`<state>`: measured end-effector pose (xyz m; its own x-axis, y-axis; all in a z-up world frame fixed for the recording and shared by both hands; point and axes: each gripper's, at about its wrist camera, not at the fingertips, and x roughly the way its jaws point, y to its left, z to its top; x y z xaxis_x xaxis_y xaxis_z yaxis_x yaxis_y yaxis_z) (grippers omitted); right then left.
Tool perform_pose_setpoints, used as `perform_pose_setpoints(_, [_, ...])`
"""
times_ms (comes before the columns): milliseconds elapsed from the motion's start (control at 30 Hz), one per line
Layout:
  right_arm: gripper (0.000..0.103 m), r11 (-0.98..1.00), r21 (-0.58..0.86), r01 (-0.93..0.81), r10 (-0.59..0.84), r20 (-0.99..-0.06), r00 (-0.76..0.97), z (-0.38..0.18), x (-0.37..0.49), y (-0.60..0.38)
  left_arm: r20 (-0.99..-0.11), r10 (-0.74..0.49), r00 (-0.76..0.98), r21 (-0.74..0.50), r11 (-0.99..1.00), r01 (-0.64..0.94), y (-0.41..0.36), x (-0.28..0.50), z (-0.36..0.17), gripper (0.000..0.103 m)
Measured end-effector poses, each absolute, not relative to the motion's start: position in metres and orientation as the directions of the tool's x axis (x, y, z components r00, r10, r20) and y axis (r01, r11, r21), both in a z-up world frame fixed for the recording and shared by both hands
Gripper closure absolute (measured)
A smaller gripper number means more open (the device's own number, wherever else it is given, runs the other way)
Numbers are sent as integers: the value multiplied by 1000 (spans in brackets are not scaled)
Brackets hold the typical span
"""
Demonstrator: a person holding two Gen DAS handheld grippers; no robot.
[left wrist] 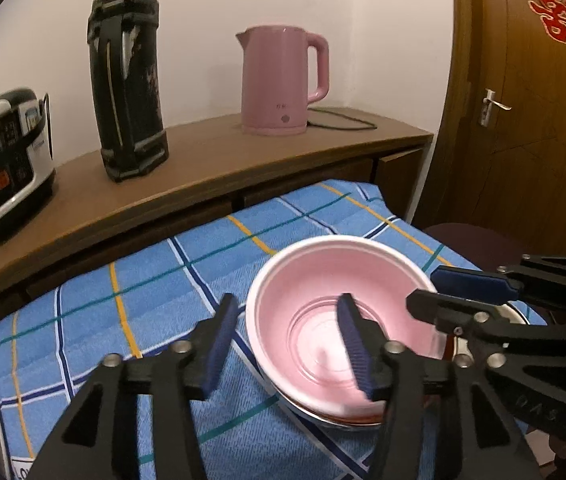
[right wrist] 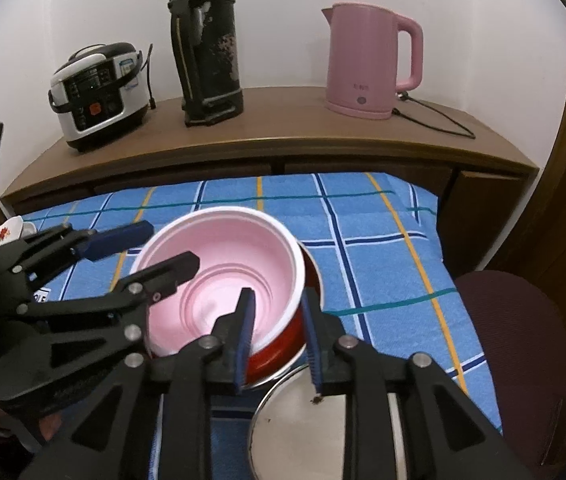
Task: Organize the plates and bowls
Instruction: 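Move the left gripper to the white enamel bowl and close on its rim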
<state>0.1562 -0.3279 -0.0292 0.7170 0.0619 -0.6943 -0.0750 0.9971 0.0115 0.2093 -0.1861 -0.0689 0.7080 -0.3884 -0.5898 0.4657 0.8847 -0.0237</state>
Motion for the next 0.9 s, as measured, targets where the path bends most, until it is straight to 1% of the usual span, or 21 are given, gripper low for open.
perform_pose_setpoints(100, [71,998,18,-57,54,-682,729,-25,154,-333,-561,-399,725,-21,883,469,-184,206,-63,41])
perform_pose_setpoints(167, [67,999,24,-47,51,-668,743,-20,150,-336,-542,-400,740,-32,889,457,-179,206,-60,30])
perform_pose_setpoints(200, [63,999,25,-43,49,-659,750,-18,148,-338,-538,-400,742,-35,890,454,-178,206,-59,29])
perform_pose_setpoints(233, [62,999,21,-39,43,-654,755,-16,145,-339,-534,-402,744,-40,891,452,-177,206,-58,29])
perform_pose_setpoints(433, [61,999,24,-27,36,-654,756,-15,140,-346,-530,-393,751,-30,894,447,-178,204,-59,29])
perform_pose_setpoints(500, [61,999,32,-23,38,-651,758,-15,134,-350,-516,-387,764,-21,898,440,-177,201,-57,29])
perform_pose_setpoints(600, [61,999,33,-3,24,-642,766,-13,119,-360,-496,-398,772,-41,899,437,-173,197,-51,29])
perform_pose_setpoints(767, [61,997,41,62,-20,-648,761,-13,93,-392,-510,-424,748,-88,891,446,-176,180,-46,29])
perform_pose_setpoints(900, [61,995,46,90,-36,-671,740,-23,79,-411,-515,-438,737,-85,882,464,-187,154,-42,29])
